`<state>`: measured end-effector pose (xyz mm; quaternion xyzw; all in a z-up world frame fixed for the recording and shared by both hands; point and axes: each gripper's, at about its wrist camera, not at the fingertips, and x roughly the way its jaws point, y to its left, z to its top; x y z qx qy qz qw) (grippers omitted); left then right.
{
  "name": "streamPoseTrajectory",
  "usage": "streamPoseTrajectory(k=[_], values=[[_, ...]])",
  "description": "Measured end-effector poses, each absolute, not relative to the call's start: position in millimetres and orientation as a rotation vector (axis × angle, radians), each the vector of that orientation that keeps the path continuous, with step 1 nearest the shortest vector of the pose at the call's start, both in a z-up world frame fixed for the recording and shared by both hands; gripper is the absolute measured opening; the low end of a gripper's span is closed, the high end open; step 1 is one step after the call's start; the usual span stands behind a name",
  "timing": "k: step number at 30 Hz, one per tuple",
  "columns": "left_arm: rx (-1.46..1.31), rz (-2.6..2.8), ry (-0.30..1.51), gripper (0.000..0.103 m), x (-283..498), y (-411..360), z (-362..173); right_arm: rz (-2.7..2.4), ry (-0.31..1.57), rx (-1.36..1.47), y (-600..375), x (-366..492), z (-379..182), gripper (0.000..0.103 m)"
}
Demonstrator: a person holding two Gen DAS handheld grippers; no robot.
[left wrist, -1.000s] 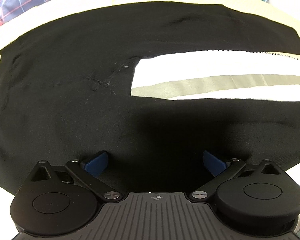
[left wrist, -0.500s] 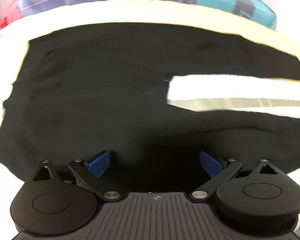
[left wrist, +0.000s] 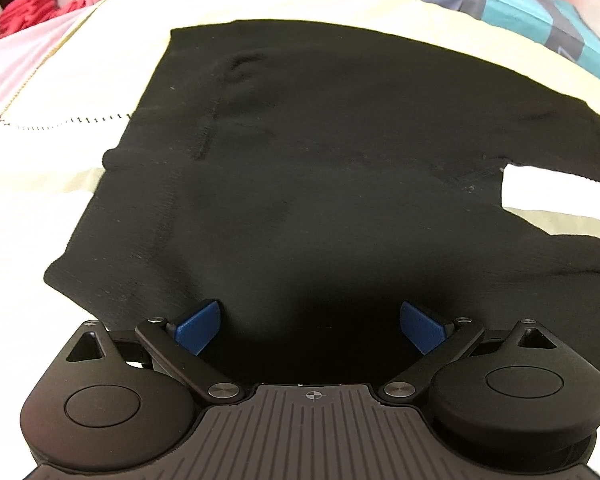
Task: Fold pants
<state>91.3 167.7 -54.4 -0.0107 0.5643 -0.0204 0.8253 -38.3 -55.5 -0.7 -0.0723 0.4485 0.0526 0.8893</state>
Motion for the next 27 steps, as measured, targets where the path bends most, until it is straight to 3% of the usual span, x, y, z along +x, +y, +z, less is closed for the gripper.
streamPoseTrajectory(k=[8, 11, 13, 15, 18, 20, 22, 24, 27], values=[[-0.049, -0.013, 1.197, 0.103, 97.5, 184.2, -54.9, 0.183, 1.012, -0.203, -38.5, -10.7, -27.4, 0.084], [-0.036, -0.008, 1.196, 0.103, 98.8, 185.3, -55.0, 0.163, 1.002, -0.176, -41.1, -16.5, -30.3, 0.061], [-0.021, -0.002, 1.195, 0.103, 99.5, 186.6, -55.7, 0.172, 1.005, -0.185, -40.0, -24.6, -27.7, 0.028], [-0.021, -0.008, 1.195, 0.103, 99.8, 188.4, -55.2, 0.187, 1.032, -0.176, -43.9, -33.0, -27.3, 0.022], [-0.019, -0.011, 1.194, 0.103, 101.9, 192.4, -56.2, 0.188, 1.043, -0.174, -43.2, -39.3, -27.4, 0.022], [-0.029, -0.015, 1.197, 0.103, 101.9, 194.2, -55.1, 0.174, 1.030, -0.185, -40.5, -40.5, -22.1, 0.028], [-0.037, -0.016, 1.201, 0.103, 103.1, 196.1, -54.3, 0.173, 0.990, -0.210, -34.7, -42.9, -16.0, 0.062], [-0.046, -0.018, 1.204, 0.103, 100.2, 196.0, -51.1, 0.187, 0.954, -0.242, -28.3, -46.0, -11.3, 0.069], [-0.060, -0.015, 1.200, 0.103, 102.7, 200.6, -48.6, 0.212, 0.935, -0.316, -13.3, -50.6, -11.5, 0.069]])
